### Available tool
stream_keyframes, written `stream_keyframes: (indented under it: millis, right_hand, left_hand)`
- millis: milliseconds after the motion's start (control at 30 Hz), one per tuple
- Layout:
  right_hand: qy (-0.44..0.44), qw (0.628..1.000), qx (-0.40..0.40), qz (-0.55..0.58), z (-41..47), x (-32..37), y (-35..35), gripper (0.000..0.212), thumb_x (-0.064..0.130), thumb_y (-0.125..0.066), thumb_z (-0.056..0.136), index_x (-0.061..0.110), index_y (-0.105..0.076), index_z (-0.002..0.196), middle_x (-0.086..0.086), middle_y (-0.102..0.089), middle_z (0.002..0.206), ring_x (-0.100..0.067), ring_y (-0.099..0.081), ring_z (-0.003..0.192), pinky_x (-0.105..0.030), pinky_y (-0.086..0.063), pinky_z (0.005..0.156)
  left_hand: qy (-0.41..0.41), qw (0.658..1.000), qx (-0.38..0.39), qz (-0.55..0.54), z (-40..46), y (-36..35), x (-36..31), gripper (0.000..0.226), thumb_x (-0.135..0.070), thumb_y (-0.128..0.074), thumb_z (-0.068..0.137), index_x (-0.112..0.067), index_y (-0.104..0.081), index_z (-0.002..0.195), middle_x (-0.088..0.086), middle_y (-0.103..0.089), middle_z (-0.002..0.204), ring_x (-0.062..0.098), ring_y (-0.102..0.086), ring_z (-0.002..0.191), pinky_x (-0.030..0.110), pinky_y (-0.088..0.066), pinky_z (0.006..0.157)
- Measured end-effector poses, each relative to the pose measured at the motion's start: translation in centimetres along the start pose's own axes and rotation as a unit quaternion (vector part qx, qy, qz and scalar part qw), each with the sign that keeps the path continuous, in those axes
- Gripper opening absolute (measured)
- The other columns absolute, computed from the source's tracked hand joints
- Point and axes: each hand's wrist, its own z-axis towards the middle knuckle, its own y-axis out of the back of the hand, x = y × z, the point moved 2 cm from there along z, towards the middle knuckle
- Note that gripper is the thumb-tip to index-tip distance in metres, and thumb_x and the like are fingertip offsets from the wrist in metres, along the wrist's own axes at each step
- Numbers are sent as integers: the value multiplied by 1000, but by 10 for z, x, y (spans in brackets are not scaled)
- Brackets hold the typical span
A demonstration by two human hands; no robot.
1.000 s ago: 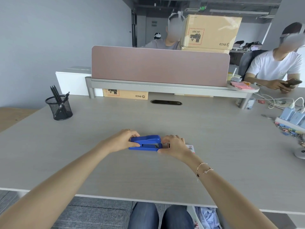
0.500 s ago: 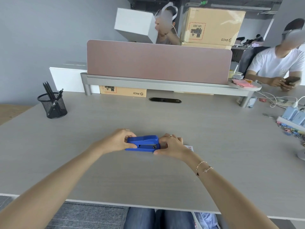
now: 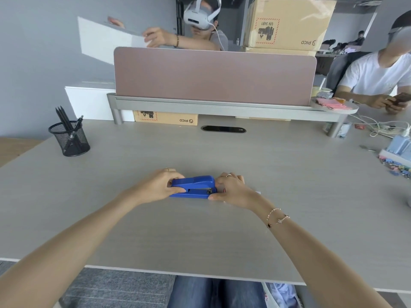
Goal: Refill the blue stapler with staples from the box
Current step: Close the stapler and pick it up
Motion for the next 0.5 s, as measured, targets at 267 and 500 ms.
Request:
stream_keyframes:
  millis: [267,500]
  right_hand:
    - [4,999,-39,-14,21,-8,23,11,35,-65,81,29,-58,85,-5,-57,111,-20,-43,110,-30,-21,87]
    - [-5,998,-61,-17,46,-23,38,23,32,-64,82,21,-64,102,-6,-57,115,-23,-44,113,-33,-24,94]
  left_hand:
    - [-26,999,-21,-5,32,10,-2,22,-27,-69,85,-46,-61,90,-11,-57,86,13,-55,82,35,-49,81]
    - [-41,999,-20,-6,70,15,5,16,-27,-69,85,-40,-65,95,-8,-58,89,19,-57,84,44,-51,84]
